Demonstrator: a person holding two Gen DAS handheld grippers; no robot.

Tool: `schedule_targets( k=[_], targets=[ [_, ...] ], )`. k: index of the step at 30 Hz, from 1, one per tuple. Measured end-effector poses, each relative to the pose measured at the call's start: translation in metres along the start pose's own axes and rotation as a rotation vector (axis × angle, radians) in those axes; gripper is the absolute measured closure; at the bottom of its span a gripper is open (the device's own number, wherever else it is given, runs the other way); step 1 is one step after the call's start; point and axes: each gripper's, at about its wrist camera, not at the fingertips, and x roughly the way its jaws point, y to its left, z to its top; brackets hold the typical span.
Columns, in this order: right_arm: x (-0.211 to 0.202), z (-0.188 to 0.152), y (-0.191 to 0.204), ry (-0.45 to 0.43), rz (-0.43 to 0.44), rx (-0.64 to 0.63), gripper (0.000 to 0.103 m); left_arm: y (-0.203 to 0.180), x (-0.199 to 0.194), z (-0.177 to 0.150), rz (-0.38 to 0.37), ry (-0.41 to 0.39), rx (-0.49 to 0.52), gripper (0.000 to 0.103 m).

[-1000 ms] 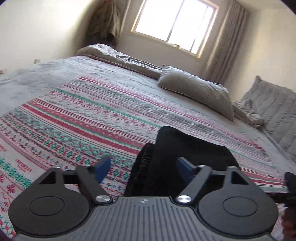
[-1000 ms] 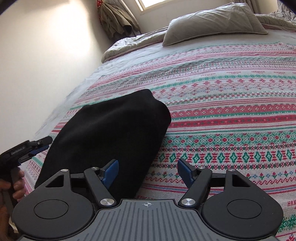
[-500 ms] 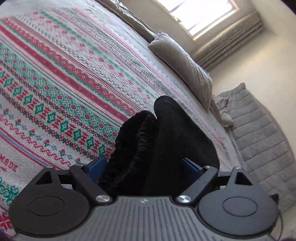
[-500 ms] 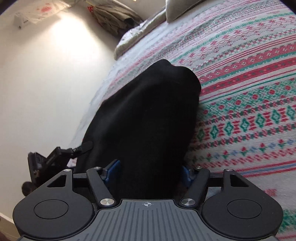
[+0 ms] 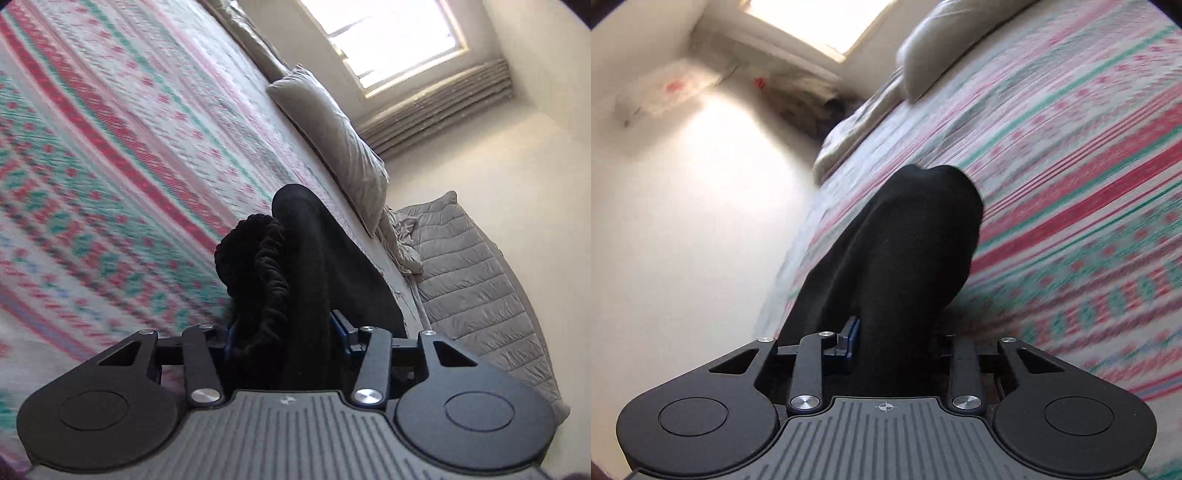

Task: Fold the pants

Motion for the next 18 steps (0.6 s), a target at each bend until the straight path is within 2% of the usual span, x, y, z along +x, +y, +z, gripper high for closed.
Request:
schedule_targets(
  k=[5, 12, 13, 15, 16, 18],
  targets=[
    [-0.019, 0.031, -0.03, -0.058, -0.023, 0.05, 0.073, -0.028, 0.042, -0.01, -0.024, -0.021, 0.025, 0.054],
    [-0.051, 0.071, -0.037, -0.21, 0.006, -0.059, 0.073, -0.059, 0.076, -0.015, -0.112, -0.079, 0.078, 0.054],
    [-0.052, 0.076, -0.04, -0.225, 0.012, -0.065, 0.073, -0.061, 0.081, -0.016, -0.096, -0.093, 0.094, 0.054],
    [-0.05, 0.083, -0.049, -0.237, -0.001, -0.055, 0.07, -0.064, 0.093, -0.02, -0.001, -0.112, 0.15, 0.051],
    [-0.046, 0.084, -0.056, -0.236, -0.034, -0.042, 0.068, -0.065, 0.102, -0.022, 0.062, -0.116, 0.178, 0.05],
    [-0.029, 0.085, -0.071, -0.215, -0.144, -0.027, 0.061, -0.065, 0.11, -0.028, 0.108, -0.139, 0.232, 0.038]
  ],
)
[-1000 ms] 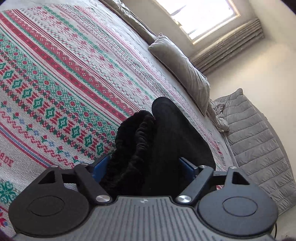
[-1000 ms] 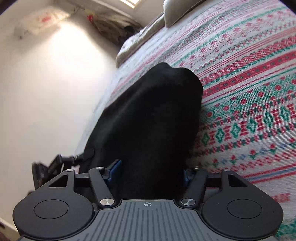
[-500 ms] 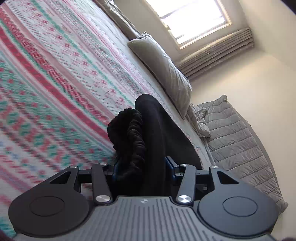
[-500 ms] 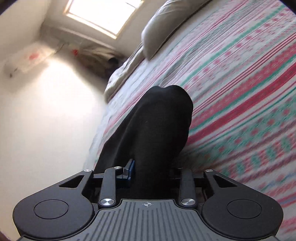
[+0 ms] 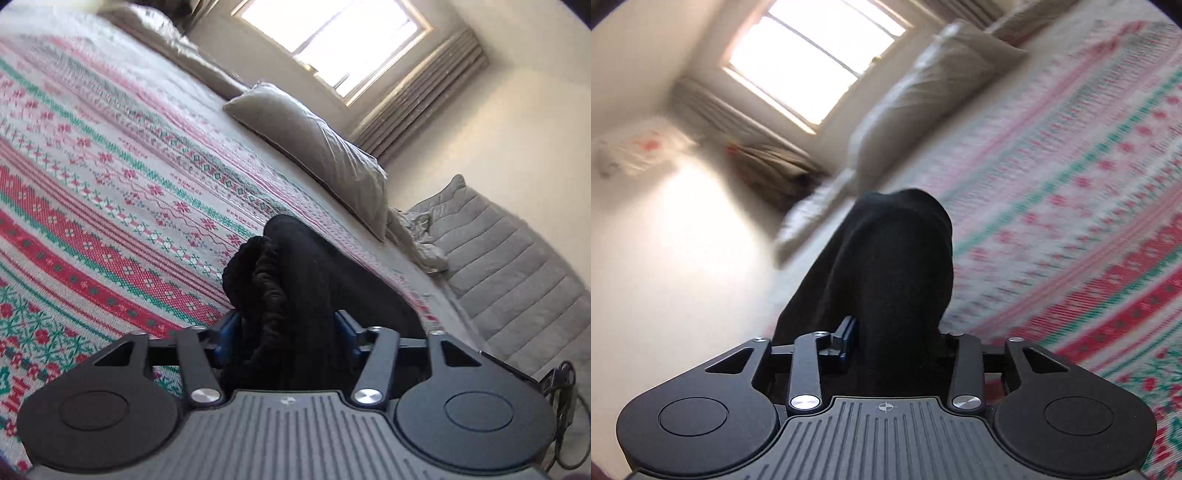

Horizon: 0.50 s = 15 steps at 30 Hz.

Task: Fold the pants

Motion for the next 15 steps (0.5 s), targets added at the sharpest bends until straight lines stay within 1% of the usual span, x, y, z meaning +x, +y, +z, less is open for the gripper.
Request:
schedule_targets(
  k=[1, 2, 4, 6, 8, 11, 12, 13, 14, 15],
  targets=[
    [0.008, -0.003, -0.005, 0.008, -0.056, -0.011, 0.051, -0.003, 0.001, -0.001, 0.014, -0.006, 0.015, 0.037],
    [0.012, -0.007, -0.01, 0.004, -0.082, -0.015, 0.047, -0.005, 0.002, 0.0, 0.022, -0.007, 0.025, 0.037],
    [0.012, -0.006, -0.013, -0.006, -0.069, 0.006, 0.045, -0.008, 0.0, 0.003, 0.03, 0.001, 0.042, 0.037],
    [0.009, -0.003, -0.008, -0.01, -0.083, -0.007, 0.043, -0.008, -0.004, 0.006, 0.037, 0.005, 0.061, 0.037],
    [0.003, 0.0, -0.004, -0.021, -0.108, -0.034, 0.039, -0.013, -0.008, 0.01, 0.062, 0.005, 0.081, 0.036],
    [-0.015, 0.002, 0.005, -0.038, -0.129, -0.052, 0.036, -0.026, -0.02, 0.01, 0.103, 0.003, 0.118, 0.023],
    [-0.022, 0.003, 0.008, -0.049, -0.134, -0.058, 0.034, -0.031, -0.025, 0.008, 0.112, 0.001, 0.134, 0.02],
    [-0.031, 0.004, 0.01, -0.06, -0.139, -0.067, 0.031, -0.037, -0.029, 0.008, 0.12, 0.003, 0.15, 0.019],
    [-0.039, 0.005, 0.013, -0.069, -0.148, -0.081, 0.026, -0.042, -0.032, 0.007, 0.135, 0.009, 0.165, 0.017],
    [-0.047, 0.006, 0.017, -0.075, -0.164, -0.099, 0.024, -0.048, -0.037, 0.005, 0.15, 0.015, 0.181, 0.014]
  ],
)
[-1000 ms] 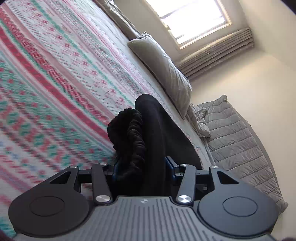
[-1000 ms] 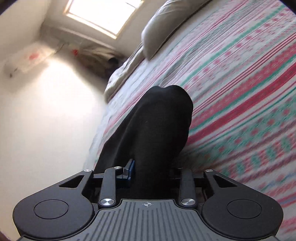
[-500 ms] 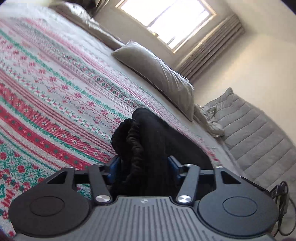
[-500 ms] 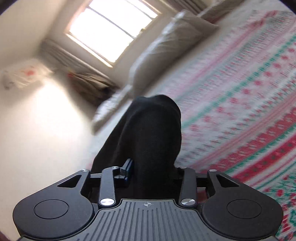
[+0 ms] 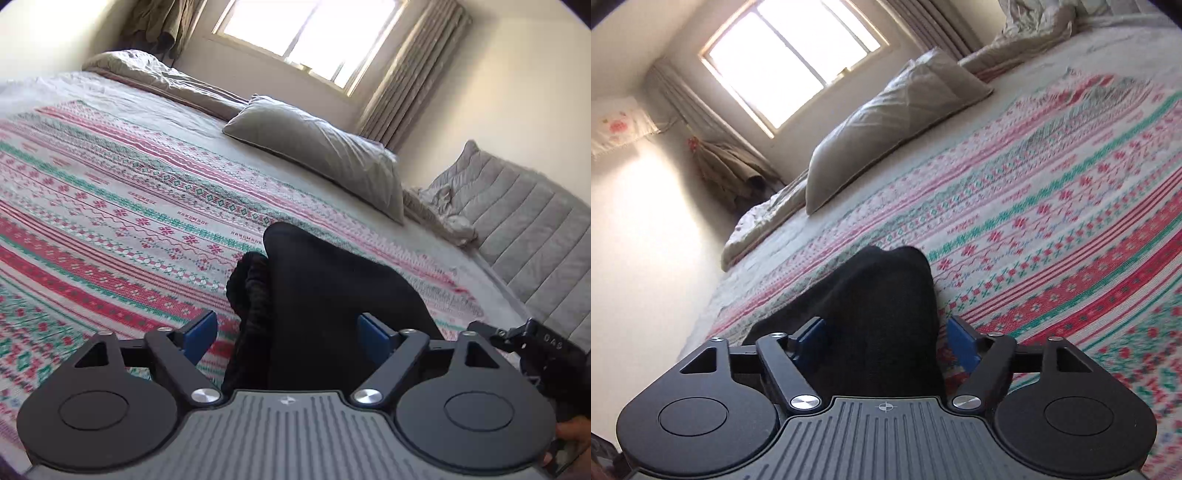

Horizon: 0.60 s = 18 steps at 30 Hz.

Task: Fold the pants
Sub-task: 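Open both grippers and release the folded pants on the bed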

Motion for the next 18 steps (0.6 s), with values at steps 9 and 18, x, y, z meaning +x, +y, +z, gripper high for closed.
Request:
schedule_targets(
  k=[9, 18],
  targets=[
    [-0.06, -0.023, 0.033, 0.041, -0.089, -0.188, 0.011, -0.041, -0.041, -0.026, 0.104, 0.058, 0.145, 0.0],
    [-0.11, -0.051, 0.071, 0.039, -0.182, -0.382, 0.004, -0.069, -0.059, -0.042, 0.283, 0.14, 0.265, 0.0]
  ],
)
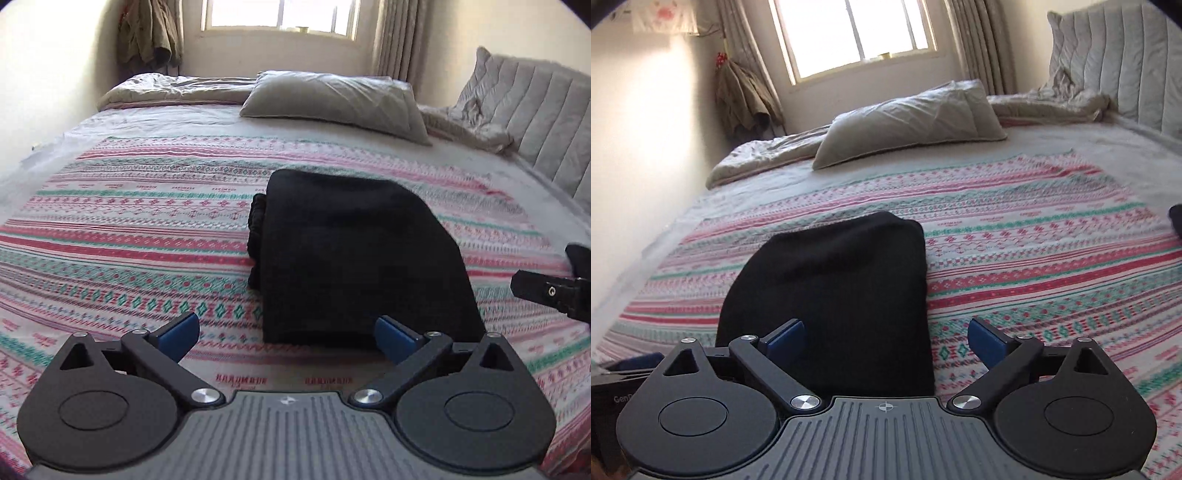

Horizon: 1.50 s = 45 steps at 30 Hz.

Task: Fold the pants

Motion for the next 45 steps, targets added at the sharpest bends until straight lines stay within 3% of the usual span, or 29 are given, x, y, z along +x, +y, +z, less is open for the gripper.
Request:
schedule_targets(
  k=[5, 11, 20, 45],
  targets=[
    [-0.006, -0.017, 0.015, -0.011, -0.073, -0.076, 0.001, -0.005, -0.004, -0.013, 0.083, 0.027, 0.06, 0.0],
    [0.003, -0.038, 0.018, 0.003, -0.121, -0.086, 0.0, -0.002, 0.001, -0.033, 0.159, -0.017, 0.076, 0.0],
    [0.027, -0.047, 0.021, 0.066, -0.145, -0.098, 0.0, 0.001, 0.013, -0.037, 0.135, 0.031, 0.063, 0.0],
    [0.03, -0.053, 0.037, 0.093, -0.123, -0.129, 0.0, 0.009, 0.008, -0.034, 0.111, 0.04, 0.019, 0.0]
  ],
)
